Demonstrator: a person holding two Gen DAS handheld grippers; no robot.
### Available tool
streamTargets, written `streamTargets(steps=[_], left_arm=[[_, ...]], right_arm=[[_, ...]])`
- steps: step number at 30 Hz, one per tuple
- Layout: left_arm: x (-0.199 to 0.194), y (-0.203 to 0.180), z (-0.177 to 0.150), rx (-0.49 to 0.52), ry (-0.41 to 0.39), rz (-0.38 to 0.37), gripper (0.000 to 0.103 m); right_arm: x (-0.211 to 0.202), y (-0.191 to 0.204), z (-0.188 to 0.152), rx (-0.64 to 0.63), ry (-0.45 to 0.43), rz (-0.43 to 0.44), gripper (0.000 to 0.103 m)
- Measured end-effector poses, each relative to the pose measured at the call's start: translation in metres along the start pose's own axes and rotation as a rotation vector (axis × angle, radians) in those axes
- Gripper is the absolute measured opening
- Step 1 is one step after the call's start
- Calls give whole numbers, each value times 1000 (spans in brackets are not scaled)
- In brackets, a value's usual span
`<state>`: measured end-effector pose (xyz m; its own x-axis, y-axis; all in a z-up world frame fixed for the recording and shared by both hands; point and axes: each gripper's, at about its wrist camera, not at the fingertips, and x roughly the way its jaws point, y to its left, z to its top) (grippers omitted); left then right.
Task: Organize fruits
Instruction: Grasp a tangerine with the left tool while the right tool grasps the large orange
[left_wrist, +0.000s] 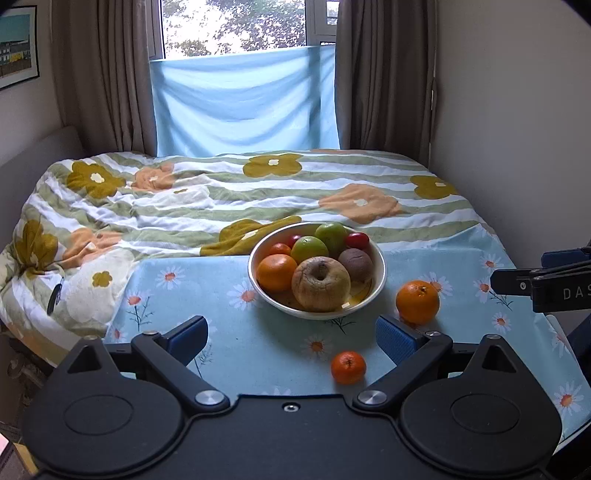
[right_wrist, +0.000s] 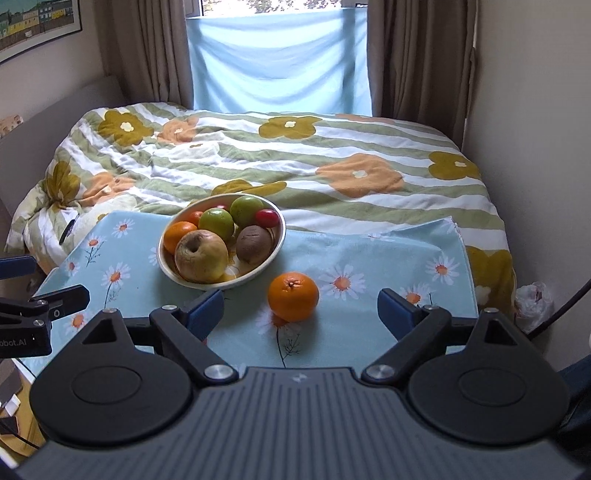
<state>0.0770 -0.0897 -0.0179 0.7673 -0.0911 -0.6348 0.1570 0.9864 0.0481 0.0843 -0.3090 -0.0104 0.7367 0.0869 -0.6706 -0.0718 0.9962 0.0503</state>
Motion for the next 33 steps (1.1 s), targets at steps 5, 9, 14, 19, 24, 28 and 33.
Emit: streamTargets(steps=[5,9,14,19,24,28,33], left_arm=[[25,-28,-12,-44,35,34,99],[47,-43,-20,-81,61,53,99],[75,-55,-31,-110,88,96,94],[99,-59,-40,-132,127,108,82],[118,-66,-47,-128,170,99,68],[127,-68,-50,-123,196,95,44],[126,-70,-53,-104,190,92,43]], right_arm=[[29,-18,-5,-66,31,76,103],[55,-29,-5,-107,40,125,103],[90,-38,-6,-145,54,186,103],[122,-40,-9,-167,84,224,103],[143,-37,-15,-186,105,253,103],[153,-34,-18,-193,110,267,103],[163,-31,-18,-203,118,274,102]])
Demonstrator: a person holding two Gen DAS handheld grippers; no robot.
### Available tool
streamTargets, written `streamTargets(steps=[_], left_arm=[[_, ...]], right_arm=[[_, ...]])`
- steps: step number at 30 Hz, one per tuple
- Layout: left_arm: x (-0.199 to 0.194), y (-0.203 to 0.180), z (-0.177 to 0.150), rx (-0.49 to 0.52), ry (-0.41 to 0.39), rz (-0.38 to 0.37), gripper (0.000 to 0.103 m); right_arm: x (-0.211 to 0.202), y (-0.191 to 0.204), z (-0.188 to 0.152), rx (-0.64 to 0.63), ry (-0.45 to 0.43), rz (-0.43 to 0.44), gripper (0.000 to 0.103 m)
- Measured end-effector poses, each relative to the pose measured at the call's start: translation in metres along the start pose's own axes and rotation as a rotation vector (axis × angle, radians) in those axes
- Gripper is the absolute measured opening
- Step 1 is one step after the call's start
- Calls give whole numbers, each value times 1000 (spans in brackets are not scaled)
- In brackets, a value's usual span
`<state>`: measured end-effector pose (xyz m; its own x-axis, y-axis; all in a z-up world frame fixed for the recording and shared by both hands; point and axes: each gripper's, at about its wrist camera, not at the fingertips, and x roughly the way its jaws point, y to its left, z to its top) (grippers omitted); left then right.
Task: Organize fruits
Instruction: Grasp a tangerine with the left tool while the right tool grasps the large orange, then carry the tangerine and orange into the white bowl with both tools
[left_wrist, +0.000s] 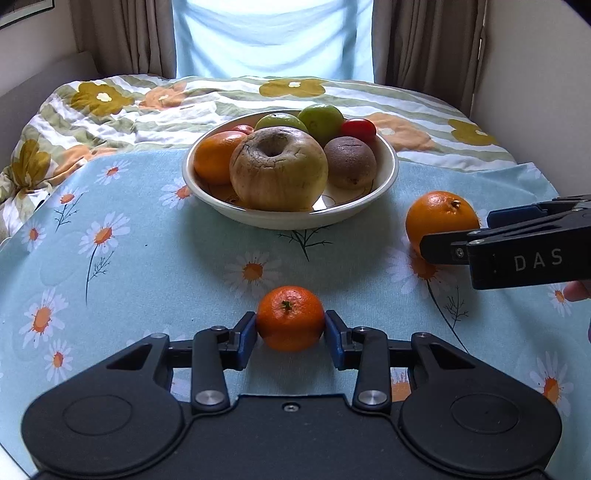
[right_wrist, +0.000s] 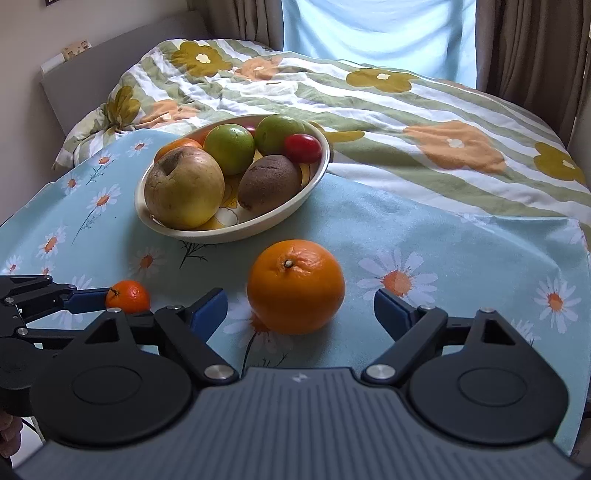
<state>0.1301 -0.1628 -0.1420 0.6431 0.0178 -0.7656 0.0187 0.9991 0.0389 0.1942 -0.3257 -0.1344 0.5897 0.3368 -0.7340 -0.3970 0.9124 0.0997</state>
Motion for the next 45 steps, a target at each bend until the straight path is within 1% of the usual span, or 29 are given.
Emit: streamTargets(steps=[5,9,13,15,22,30,39,45], left_arm=[[-3,2,-2,4,5,8,42],[-6,9,-5,5,11,23,42],[-7,16,-7,-5,17,34,42],[-9,18,-8,-11,19,39,42],[-25,22,-3,-30,-13,46,42],[-57,27,14,-32,-70,45,42],[-91,41,43,-15,-131,42,42],[-95,59,69,19,-168,20,42]], right_arm=[[7,5,2,-24,0,-3,98],[11,7,4,-34,3,2,90],[15,9,7,-39,3,-10,88],[17,8,8,-31,10,-14,77],[14,7,9,-9,16,1,76],[-19,16,20,2,-13,15,76],[-60,33,44,8,-57,19,76],[-73,47,63,27,-86,-9,76]])
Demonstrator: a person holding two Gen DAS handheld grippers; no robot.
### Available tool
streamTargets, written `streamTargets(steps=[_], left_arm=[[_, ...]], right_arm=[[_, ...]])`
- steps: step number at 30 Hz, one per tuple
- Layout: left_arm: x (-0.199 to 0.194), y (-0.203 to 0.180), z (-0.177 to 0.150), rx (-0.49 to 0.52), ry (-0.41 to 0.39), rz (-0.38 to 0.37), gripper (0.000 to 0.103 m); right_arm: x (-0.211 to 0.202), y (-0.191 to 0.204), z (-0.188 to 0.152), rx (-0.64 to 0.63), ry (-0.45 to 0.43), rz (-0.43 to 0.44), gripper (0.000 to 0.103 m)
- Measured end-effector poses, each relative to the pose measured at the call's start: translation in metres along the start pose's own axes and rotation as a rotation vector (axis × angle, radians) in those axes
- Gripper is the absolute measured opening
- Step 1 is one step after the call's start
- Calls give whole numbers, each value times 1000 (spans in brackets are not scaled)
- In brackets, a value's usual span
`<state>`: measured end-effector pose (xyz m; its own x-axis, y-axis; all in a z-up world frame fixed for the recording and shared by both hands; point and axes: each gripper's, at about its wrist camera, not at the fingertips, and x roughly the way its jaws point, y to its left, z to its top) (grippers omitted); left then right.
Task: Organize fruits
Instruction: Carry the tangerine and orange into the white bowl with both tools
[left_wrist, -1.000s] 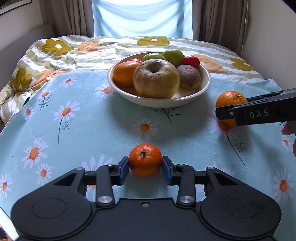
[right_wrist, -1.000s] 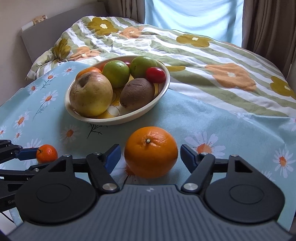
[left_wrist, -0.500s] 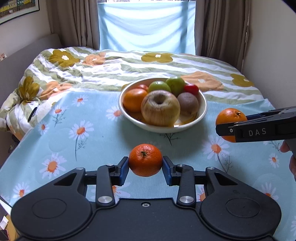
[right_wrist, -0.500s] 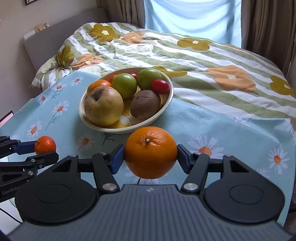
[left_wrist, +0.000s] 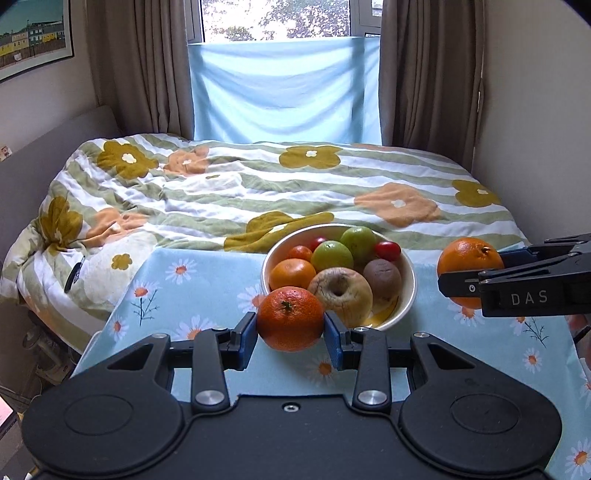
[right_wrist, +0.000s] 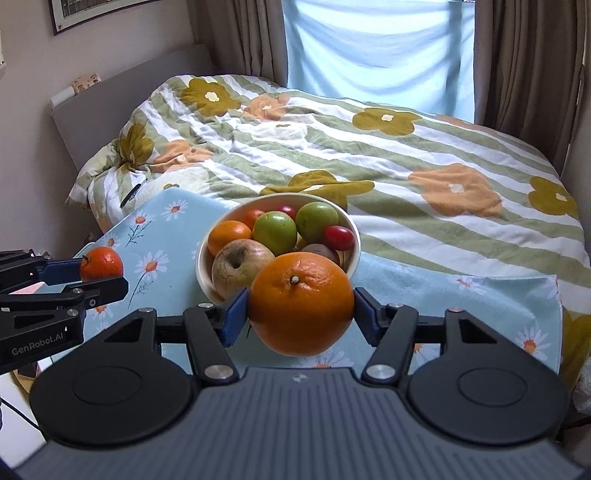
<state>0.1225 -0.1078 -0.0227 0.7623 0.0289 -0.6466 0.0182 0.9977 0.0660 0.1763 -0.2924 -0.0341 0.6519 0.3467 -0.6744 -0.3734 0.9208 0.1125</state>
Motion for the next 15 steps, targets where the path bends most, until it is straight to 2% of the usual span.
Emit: streamTargets(steps=[7,15], left_arm=[[21,31,33,50,-19,-87,42],[66,56,68,141,-14,-186,42]], right_arm=[[0,22,25,65,-35,-67,76],[25,44,53,157,-57,-153,76]])
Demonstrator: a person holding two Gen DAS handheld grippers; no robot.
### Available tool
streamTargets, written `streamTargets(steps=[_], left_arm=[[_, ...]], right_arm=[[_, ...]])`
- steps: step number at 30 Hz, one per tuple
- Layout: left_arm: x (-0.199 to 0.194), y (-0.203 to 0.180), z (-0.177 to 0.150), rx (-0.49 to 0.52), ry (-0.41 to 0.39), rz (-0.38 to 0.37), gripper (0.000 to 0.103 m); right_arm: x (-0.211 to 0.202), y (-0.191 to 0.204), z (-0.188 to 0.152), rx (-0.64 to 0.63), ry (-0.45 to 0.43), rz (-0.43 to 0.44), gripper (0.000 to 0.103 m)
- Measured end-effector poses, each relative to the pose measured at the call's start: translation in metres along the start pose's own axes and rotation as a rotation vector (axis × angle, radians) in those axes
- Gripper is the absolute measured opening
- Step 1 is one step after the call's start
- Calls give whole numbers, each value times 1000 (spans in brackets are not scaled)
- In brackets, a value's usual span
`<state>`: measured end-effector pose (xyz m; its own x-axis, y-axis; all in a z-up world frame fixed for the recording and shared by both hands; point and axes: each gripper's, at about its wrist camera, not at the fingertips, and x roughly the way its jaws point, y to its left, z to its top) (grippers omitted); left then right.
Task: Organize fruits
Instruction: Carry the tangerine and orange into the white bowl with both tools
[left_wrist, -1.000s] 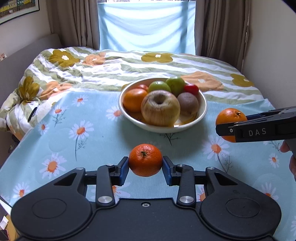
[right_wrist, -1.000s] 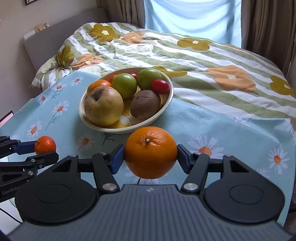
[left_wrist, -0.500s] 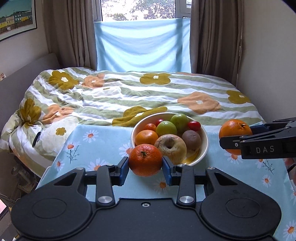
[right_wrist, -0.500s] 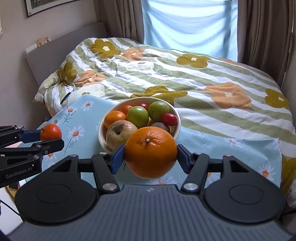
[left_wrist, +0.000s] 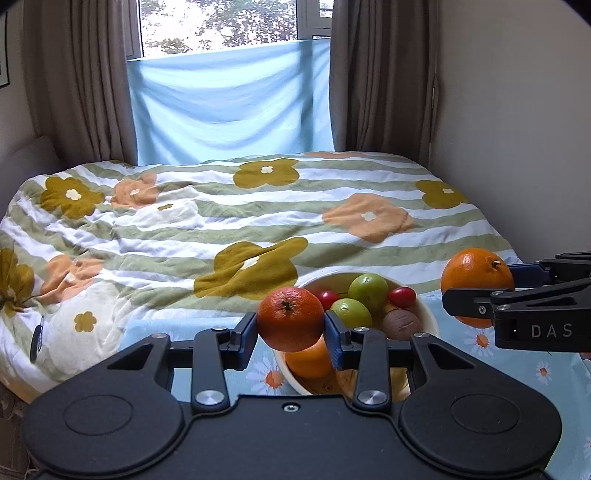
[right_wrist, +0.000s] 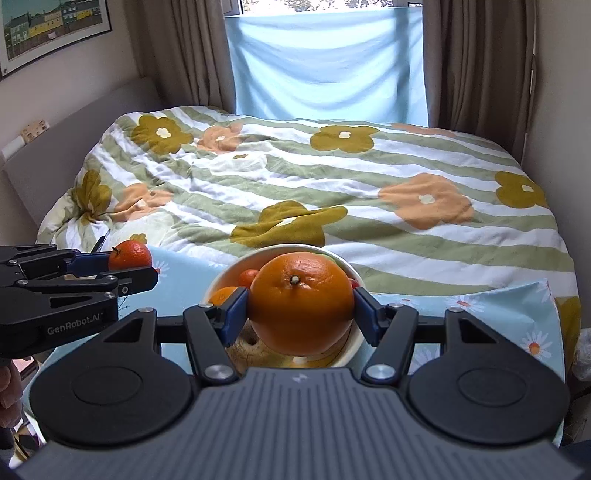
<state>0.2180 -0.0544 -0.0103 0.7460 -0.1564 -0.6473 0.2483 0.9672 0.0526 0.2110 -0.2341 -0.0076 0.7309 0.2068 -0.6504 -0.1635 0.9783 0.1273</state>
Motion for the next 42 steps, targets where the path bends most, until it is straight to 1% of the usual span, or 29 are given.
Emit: streamTargets(steps=[6,12,16,24,29,33,34,35,36,37,38,40,42], left_arm=[[39,13,15,52,24,-83,42],[80,14,25,93,67,-158,42],[108,11,31,118,102,-190,42],[149,5,33,147,166,-214,43],[164,4,32,152,192,-216,43],[167,3,33,152,195,-216,43],[168,4,33,152,194,-216,45],[168,4,32,152,189,-218,56],[166,5,32,152,179,-217,64],[162,5,32,154,161,-213,79],[159,6,32,157,145,-210,87],[151,8,33,167,122,-199,89],[143,11,32,180,116,-179,90]], right_arm=[[23,10,8,53,3,-59,76],[43,13,11,104,15,-115,76],[54,8,10,140,31,-150,76],[69,-2,7,189,58,-194,76],[74,-6,6,209,64,-207,76],[76,-7,4,220,67,-213,76],[76,-7,4,221,68,-213,76],[77,-8,4,223,69,-214,76],[77,-8,4,224,69,-215,76],[77,-8,4,223,68,-214,76],[77,-8,4,222,68,-215,76],[76,-7,4,220,66,-213,76],[77,-8,6,216,64,-210,76]])
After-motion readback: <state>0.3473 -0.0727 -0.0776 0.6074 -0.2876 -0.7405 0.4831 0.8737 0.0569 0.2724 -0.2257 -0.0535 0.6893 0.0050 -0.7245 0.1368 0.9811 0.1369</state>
